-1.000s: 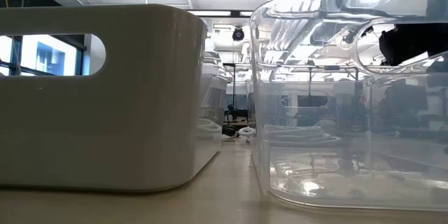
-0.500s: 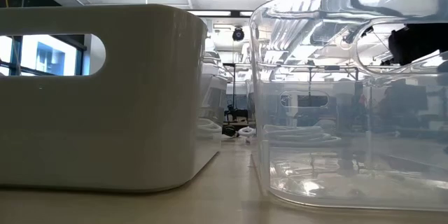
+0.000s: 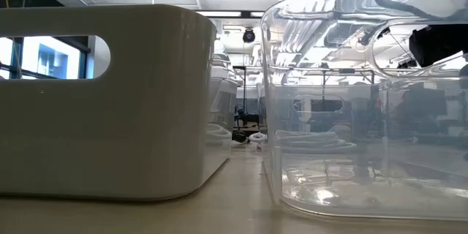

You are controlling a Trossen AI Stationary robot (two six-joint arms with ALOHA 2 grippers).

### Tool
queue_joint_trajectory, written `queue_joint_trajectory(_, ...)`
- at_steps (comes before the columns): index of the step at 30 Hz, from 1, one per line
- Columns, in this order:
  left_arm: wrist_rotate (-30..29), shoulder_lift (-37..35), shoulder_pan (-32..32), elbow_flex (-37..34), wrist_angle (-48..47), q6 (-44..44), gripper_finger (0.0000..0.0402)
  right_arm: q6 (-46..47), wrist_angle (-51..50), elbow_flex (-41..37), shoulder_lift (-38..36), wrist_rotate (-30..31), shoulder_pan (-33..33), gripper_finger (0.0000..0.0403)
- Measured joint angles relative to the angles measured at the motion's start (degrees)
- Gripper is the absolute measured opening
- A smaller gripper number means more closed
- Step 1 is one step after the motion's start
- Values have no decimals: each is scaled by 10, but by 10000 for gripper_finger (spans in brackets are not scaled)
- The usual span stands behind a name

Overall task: Pick & Place USB Port
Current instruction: Put the black USB cable into the gray bin

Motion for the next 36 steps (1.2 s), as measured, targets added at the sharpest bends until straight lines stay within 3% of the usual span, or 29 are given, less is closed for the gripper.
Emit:
queue_joint_trajectory(16,9,0,0,0,0,-3,1,-9,18,0,53,2,0,240)
queue_joint_trajectory(36,10,0,0,0,-9,0,1,16,26,0,55,21,0,240)
